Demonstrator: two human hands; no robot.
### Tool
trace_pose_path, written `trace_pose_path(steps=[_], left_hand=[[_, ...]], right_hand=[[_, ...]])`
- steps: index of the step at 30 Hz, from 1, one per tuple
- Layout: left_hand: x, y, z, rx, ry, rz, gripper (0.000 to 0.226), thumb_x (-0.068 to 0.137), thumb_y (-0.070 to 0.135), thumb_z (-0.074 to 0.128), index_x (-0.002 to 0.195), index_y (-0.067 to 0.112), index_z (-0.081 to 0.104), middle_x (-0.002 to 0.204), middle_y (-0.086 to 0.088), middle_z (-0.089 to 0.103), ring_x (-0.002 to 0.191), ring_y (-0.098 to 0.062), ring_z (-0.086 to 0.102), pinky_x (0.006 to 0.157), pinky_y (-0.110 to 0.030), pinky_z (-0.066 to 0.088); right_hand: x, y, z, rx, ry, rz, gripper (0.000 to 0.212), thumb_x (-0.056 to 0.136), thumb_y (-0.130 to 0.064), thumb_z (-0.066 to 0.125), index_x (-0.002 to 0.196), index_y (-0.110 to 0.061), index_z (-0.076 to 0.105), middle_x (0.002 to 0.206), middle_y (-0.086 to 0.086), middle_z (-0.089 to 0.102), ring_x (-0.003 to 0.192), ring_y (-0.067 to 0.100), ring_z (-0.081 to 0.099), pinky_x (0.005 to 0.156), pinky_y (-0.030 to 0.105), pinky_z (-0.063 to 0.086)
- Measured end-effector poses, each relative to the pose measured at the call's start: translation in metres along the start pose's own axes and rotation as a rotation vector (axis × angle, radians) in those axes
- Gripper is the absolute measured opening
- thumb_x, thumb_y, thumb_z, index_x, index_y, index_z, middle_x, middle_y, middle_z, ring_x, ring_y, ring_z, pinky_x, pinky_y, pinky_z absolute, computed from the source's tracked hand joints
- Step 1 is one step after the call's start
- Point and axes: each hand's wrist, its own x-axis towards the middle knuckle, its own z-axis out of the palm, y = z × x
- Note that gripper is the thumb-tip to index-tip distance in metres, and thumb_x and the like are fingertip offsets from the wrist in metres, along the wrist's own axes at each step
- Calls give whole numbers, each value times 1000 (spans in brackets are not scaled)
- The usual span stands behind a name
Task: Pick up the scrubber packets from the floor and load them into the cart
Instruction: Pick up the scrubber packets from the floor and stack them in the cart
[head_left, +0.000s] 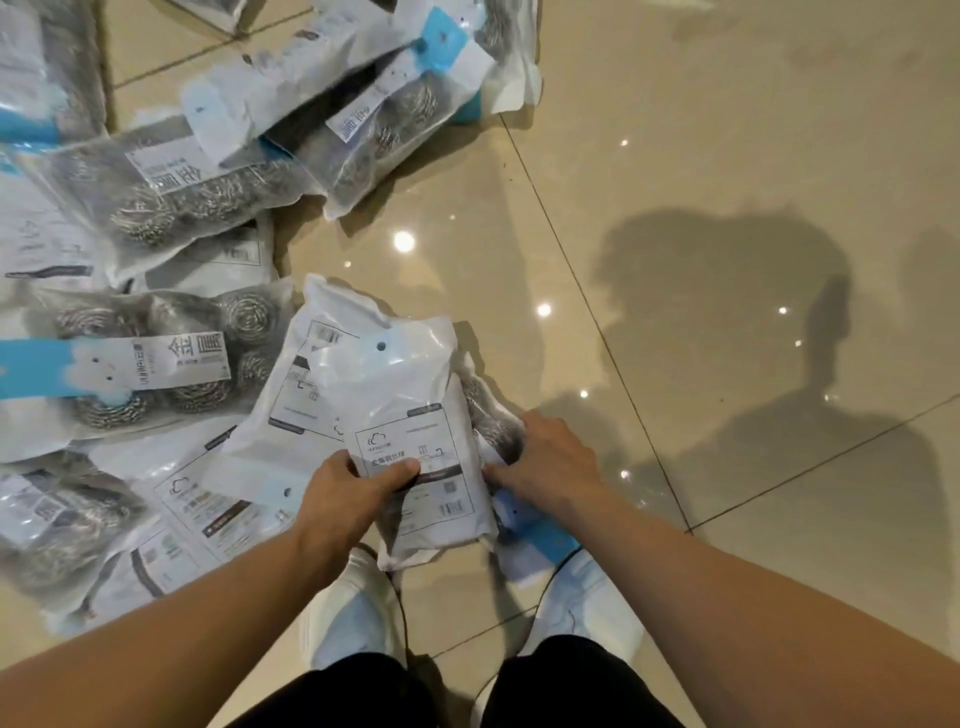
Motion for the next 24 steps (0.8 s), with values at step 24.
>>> trace_pose_path(steps=[24], left_hand=[[-502,193,-266,-329,-137,270,19,95,19,70,114,18,72,104,-1,81,93,-19,79,82,-34,60]], right_hand=[[-510,-131,-303,906,137,87,40,79,-12,85,111,-27,67,96,-5,81,87,19,79,78,42,63]])
